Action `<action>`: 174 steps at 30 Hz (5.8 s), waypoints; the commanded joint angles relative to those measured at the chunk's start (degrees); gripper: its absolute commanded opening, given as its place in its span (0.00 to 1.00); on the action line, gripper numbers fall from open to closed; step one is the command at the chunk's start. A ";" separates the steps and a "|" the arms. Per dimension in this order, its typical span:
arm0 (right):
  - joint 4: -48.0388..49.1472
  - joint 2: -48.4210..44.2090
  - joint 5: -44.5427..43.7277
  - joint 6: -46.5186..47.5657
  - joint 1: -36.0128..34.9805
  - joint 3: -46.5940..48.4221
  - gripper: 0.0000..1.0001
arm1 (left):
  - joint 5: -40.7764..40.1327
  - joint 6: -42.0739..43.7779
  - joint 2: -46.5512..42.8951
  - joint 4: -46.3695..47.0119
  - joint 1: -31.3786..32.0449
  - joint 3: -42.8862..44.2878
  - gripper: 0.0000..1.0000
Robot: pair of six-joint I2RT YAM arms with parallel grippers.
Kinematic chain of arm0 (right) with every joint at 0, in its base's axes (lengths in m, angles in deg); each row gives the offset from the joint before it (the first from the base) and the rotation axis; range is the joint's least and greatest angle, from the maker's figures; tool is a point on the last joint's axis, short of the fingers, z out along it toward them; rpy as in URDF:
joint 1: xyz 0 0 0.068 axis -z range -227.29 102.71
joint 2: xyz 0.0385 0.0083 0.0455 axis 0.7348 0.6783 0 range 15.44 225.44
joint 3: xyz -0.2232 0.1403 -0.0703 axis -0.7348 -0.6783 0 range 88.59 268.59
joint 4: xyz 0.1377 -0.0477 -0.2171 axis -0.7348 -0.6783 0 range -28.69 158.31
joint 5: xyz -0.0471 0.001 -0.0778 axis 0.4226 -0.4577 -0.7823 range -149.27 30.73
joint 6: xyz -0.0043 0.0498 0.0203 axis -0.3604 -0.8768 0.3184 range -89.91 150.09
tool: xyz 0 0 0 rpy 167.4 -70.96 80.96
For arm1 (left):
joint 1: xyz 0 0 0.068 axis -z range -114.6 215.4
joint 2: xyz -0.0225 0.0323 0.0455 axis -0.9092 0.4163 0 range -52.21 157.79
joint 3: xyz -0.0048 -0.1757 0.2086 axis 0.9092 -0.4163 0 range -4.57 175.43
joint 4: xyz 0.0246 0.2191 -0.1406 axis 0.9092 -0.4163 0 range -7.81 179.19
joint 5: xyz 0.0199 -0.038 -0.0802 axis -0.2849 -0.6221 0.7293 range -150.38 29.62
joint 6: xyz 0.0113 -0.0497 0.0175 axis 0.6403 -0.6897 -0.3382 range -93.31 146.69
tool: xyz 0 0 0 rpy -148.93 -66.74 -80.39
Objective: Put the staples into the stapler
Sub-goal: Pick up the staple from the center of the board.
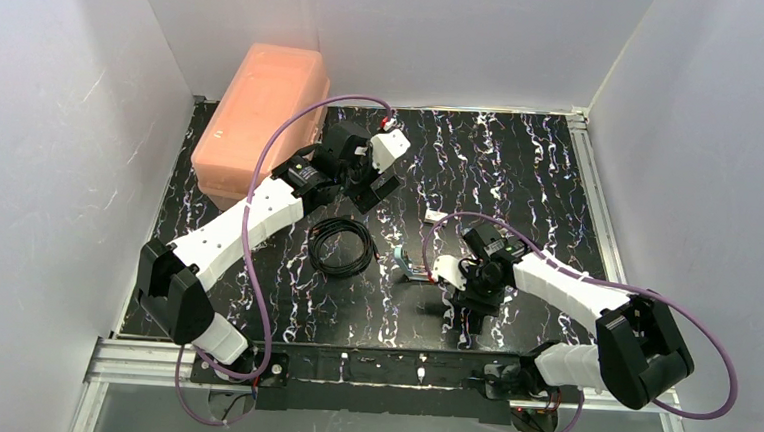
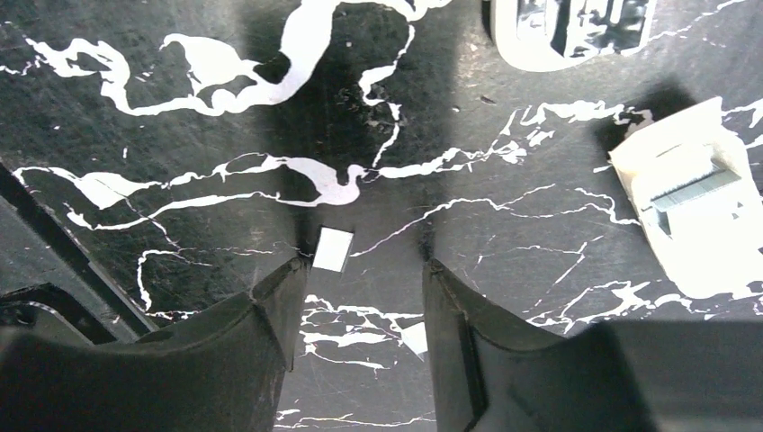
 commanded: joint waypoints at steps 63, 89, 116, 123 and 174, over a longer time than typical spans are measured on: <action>-7.30 -2.90 14.87 -1.37 0.50 18.82 0.13 | 27.88 -14.48 -2.34 -1.32 -5.93 0.68 0.98; -1.18 1.35 18.99 -11.73 1.29 38.62 0.13 | 55.86 -58.27 8.80 12.74 -5.77 1.99 0.49; -0.80 1.34 18.34 -12.87 1.30 38.62 0.13 | 57.01 -61.52 12.23 16.42 -2.51 1.43 0.34; -0.73 1.27 18.23 -13.06 1.39 38.97 0.13 | 56.91 -62.03 12.66 17.03 -2.40 0.64 0.28; 0.01 0.85 16.76 -13.62 1.92 37.49 0.13 | 57.69 -64.00 14.73 18.80 -1.57 0.43 0.17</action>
